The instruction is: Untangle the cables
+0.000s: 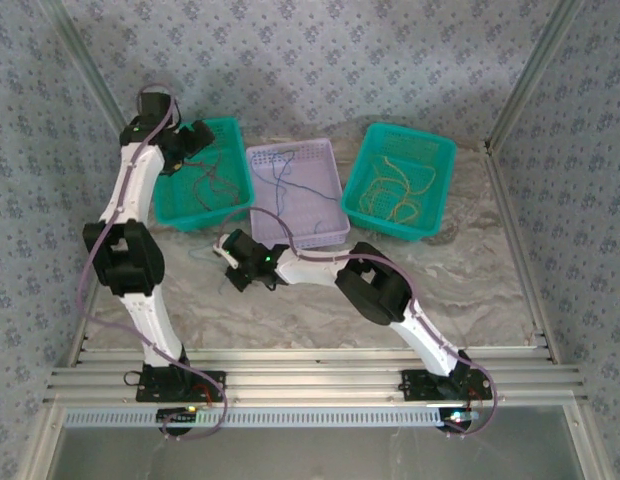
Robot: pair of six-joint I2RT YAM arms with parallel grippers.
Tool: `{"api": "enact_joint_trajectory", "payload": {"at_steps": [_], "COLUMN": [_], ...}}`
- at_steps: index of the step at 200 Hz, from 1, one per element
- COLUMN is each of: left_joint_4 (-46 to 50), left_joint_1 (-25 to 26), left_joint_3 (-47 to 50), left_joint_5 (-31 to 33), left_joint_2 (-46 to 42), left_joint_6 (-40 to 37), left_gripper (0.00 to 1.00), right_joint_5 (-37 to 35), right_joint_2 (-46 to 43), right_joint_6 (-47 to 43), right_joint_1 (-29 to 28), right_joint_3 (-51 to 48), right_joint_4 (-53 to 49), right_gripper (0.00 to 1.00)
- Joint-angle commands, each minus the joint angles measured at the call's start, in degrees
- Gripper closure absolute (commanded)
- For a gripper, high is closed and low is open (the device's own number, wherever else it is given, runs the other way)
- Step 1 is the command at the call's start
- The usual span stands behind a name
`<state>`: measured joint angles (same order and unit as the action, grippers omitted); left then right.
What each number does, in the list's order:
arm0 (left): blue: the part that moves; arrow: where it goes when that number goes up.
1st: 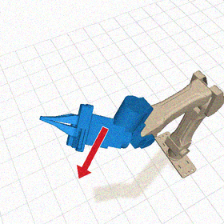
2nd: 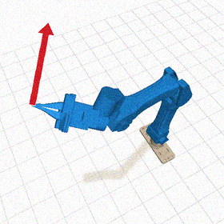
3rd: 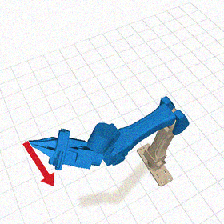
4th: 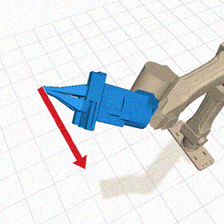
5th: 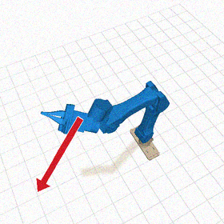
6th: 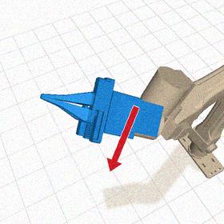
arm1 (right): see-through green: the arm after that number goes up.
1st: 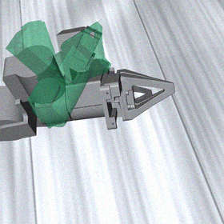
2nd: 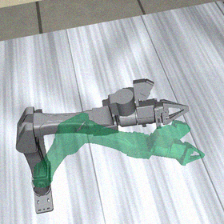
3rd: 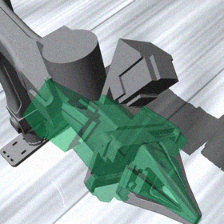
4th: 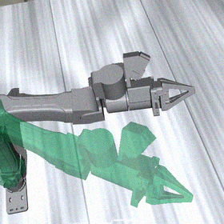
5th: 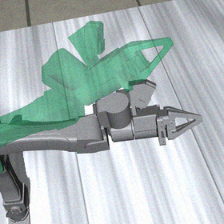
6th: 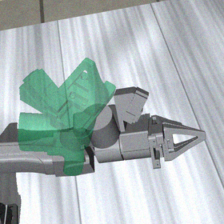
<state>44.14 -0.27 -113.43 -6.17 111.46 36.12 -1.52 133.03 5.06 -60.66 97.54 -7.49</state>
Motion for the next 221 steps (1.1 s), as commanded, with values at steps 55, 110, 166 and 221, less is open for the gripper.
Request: {"api": "enact_joint_trajectory", "payload": {"at_steps": [55, 110, 166, 221], "left_joint_4": [2.1, -0.3, -2.4, -3.0], "left_joint_1": [-0.1, -0.2, -0.4, -0.4], "left_joint_3": [12.0, 24.8, 35.7, 41.9], "left_joint_5": [2.0, 3.0, 5.3, 7.9], "left_joint_2": [-20.1, -32.5, -44.9, -51.6], "left_joint_6": [2.3, 1.4, 1.5, 0.3], "left_gripper": [0.00, 0.00, 0.00, 0.00], "right_joint_5": [11.3, 12.5, 13.8, 10.7], "right_joint_2": [-10.1, -7.7, -15.7, -27.3], "right_joint_6": [-0.7, -1.3, 0.7, -0.6], "right_joint_1": [-2.4, -2.0, -0.5, -0.1], "right_joint_3": [-4.2, 1.8, -5.0, -5.8], "right_joint_4": [-2.6, -6.7, 0.5, -2.2], "right_gripper": [1.00, 1.00, 1.00, 1.00]}}
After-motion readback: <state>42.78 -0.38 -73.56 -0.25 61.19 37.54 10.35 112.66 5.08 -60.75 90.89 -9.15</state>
